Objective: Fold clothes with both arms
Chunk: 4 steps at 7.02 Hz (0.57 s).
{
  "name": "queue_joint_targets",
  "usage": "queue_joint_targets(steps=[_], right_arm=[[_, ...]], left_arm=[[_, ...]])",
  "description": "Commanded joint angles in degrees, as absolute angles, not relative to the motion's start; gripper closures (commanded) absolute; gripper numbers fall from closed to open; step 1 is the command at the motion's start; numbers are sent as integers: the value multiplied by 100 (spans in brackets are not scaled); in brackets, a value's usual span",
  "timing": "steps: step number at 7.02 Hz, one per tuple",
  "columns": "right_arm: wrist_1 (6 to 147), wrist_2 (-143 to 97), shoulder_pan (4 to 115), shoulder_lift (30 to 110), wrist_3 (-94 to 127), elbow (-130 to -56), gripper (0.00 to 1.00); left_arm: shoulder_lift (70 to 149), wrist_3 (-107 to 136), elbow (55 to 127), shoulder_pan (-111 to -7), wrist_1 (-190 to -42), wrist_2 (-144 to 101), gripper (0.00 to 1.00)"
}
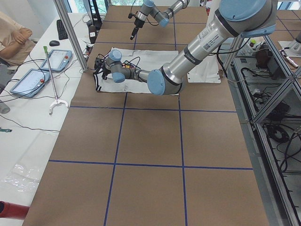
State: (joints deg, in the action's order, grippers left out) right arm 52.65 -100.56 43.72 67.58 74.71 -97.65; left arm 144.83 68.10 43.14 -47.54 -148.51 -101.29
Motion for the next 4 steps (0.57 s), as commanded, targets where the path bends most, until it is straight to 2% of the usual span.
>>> queue_joint_targets(steps=[1,2,4], right_arm=[[5273,-10046,4351,6759,7471,-9756,0],[5334,-10028,4342,6741,7479,-9765,0],[5466,-9924,4088,6776,8284,-9817,0]], left_arm=[[14563,6829,4148,-4746,-15090,-9993,54],[14259,6847,4853,-4720,-15082,-10011,31],[12891,6986,6872,-4624,-14977,-10028,30]])
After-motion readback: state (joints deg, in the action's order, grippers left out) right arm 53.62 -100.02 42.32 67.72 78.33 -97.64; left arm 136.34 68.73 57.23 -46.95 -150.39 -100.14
